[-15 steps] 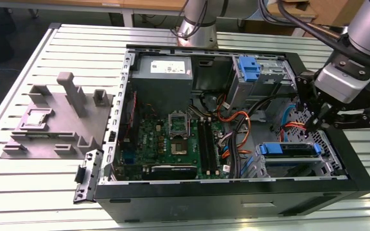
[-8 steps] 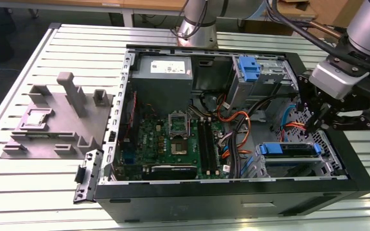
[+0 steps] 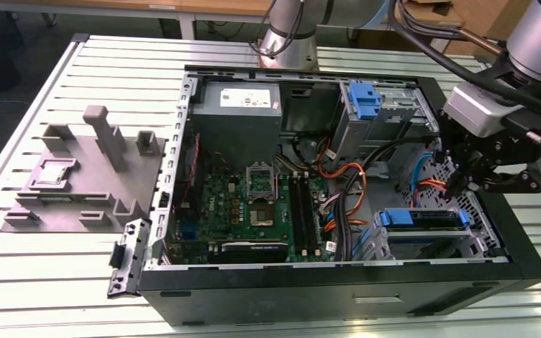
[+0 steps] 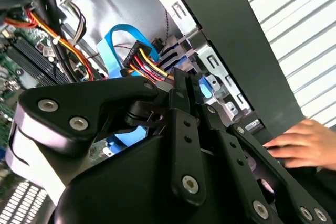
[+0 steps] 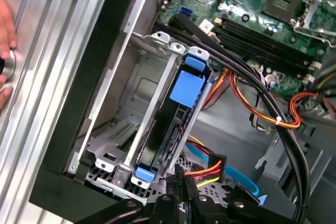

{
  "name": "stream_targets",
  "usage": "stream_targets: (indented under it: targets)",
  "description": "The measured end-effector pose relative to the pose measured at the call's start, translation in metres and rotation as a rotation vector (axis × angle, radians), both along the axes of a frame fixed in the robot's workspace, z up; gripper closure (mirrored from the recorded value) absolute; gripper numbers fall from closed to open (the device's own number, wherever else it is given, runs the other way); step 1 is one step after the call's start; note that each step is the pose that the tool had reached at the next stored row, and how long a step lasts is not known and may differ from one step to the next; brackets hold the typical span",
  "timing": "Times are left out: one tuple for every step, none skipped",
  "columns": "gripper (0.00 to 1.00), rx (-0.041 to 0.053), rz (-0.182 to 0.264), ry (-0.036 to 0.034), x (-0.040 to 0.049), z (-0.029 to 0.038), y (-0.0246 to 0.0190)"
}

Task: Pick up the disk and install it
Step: 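Insert the first disk wire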

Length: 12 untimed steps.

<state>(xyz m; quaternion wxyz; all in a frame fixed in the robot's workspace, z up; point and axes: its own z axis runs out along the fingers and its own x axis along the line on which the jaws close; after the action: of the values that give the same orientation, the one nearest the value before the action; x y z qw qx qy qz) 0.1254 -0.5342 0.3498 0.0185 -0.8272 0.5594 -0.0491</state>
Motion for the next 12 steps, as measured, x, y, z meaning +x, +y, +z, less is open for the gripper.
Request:
stream_targets:
  targets:
    - [0.83,0.0000,-0.016,0.0000,0.0000,-0.0001,0.0000]
    - [0.83,0.0000,-0.032,0.0000,0.0000,-0.0001,0.0000]
    - [0.83,-0.0001,-0.048,0.0000,0.0000,-0.0002,0.0000]
    - [0.83,0.0000,-0.064,0.0000,0.0000,-0.0003,0.0000]
    - [0.83,0.0000,-0.079,0.0000,0.0000,-0.0003,0.0000]
    - [0.83,-0.0001,-0.094,0.0001,0.0000,-0.0004,0.0000]
    - [0.83,-0.0001,-0.111,0.0001,0.0000,-0.0005,0.0000]
    - [0.83,-0.0001,-0.126,0.0002,0.0000,-0.0006,0.0000]
    - [0.83,-0.0001,-0.141,0.0002,0.0000,-0.0006,0.0000]
    - [0.83,-0.0001,-0.156,0.0003,0.0000,-0.0007,0.0000]
    - [0.83,-0.0001,-0.171,0.0004,0.0000,-0.0008,0.0000]
    - [0.83,-0.0001,-0.185,0.0005,0.0000,-0.0009,0.0000]
